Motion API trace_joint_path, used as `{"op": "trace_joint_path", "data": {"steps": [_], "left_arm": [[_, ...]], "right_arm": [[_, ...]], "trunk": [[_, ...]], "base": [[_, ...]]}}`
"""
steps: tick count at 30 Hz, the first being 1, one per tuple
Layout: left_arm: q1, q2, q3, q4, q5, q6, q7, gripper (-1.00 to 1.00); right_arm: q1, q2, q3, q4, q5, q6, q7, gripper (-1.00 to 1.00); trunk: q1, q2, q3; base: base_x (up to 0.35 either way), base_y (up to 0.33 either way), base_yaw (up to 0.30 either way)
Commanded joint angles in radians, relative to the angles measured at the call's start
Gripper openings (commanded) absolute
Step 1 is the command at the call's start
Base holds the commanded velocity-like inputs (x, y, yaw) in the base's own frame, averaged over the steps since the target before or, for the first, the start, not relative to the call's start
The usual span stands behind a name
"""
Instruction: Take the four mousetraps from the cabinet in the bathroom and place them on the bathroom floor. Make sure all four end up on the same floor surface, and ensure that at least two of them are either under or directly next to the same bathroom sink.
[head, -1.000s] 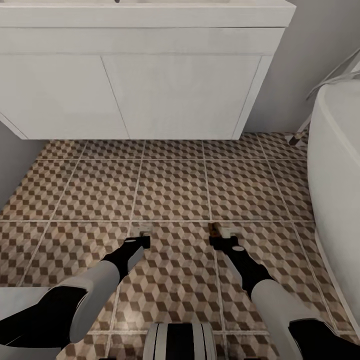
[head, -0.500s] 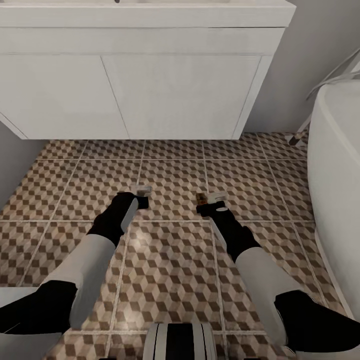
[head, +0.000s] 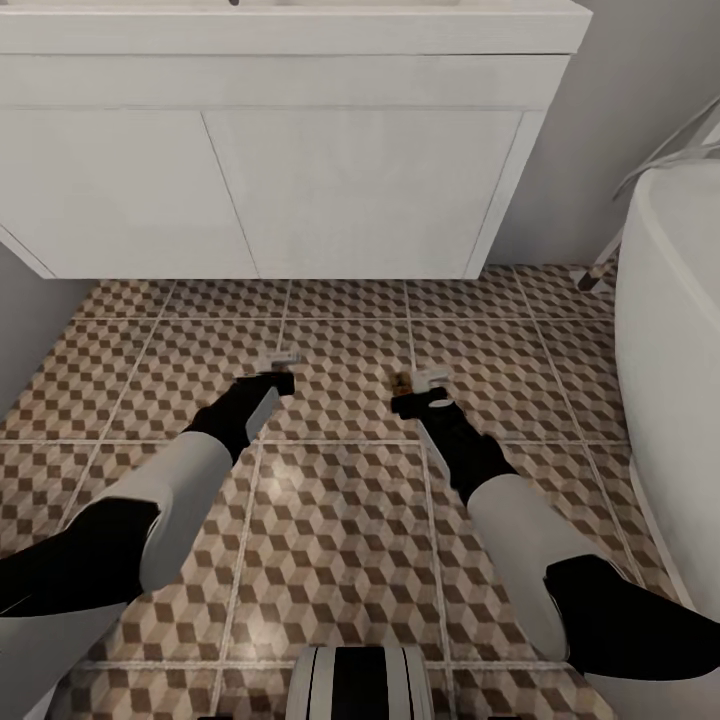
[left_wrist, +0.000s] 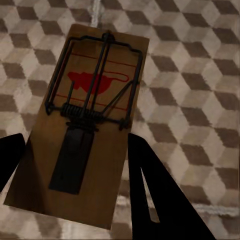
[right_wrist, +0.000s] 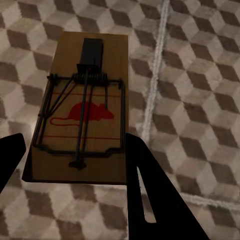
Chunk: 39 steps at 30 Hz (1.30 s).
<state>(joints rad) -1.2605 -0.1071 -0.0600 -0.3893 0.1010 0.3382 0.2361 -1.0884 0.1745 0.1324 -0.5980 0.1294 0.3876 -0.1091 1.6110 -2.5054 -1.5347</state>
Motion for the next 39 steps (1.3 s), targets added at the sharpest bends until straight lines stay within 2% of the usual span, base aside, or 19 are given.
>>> {"op": "trace_joint_path", "data": {"steps": [1,4,8,12,16,23,29,33,36,39], "left_arm": [[-0.001,-0.001,-0.008,0.006,0.008,-0.018,0.008,-1.00],[-0.002,-0.007,-0.012,0.027,0.008,-0.081,0.006,-1.00],[0.000,-0.009,-0.023,0.036,0.007,-0.113,-0.005,-1.00],[0.009,-0.004,-0.041,0.071,0.007,-0.198,-0.083,-1.00],[0.016,-0.004,-0.043,0.134,0.006,-0.239,-0.115,-1.00],[0.040,-0.003,-0.044,0.194,0.006,-0.255,-0.126,-1.00],[0.073,-0.004,-0.044,0.201,0.006,-0.257,-0.126,-1.00],[0.120,-0.005,-0.046,0.198,0.004,-0.258,-0.125,-1.00],[0.126,-0.006,-0.048,0.198,0.005,-0.258,-0.124,-1.00],[0.131,-0.005,-0.049,0.201,0.005,-0.258,-0.123,-1.00]], "right_arm": [[0.000,0.000,0.002,0.012,0.010,-0.008,-0.001,-1.00],[-0.001,0.000,0.002,0.076,0.011,-0.088,-0.001,-1.00],[-0.001,0.000,0.001,0.131,0.011,-0.152,0.000,-1.00],[-0.001,0.000,0.002,0.185,0.010,-0.228,0.002,-1.00],[-0.001,0.000,0.002,0.226,0.010,-0.286,0.002,-1.00],[-0.001,0.000,0.001,0.242,0.009,-0.311,0.002,-1.00],[-0.001,0.000,0.000,0.281,0.009,-0.354,0.002,-1.00],[-0.001,0.000,0.000,0.304,0.009,-0.405,0.000,-1.00],[0.000,0.000,0.000,0.306,0.009,-0.409,0.001,-1.00],[0.000,0.000,0.001,0.306,0.009,-0.413,0.001,-1.00]], "trunk": [[0.000,0.000,-0.001],[0.000,0.000,-0.001],[0.000,0.000,-0.001],[0.000,0.000,-0.001],[0.000,0.000,-0.001],[0.000,0.000,-0.001],[0.000,0.000,-0.001],[0.000,0.000,-0.001],[0.000,0.000,-0.001],[0.001,-0.001,-0.012]], "base": [[0.000,0.000,0.000],[0.000,0.000,0.000],[0.000,0.000,0.000],[0.000,0.000,0.000],[0.000,0.000,0.000],[0.000,0.000,0.000],[0.000,0.000,0.000],[0.000,0.000,0.000],[0.000,0.000,0.000],[0.000,0.000,0.000]]}}
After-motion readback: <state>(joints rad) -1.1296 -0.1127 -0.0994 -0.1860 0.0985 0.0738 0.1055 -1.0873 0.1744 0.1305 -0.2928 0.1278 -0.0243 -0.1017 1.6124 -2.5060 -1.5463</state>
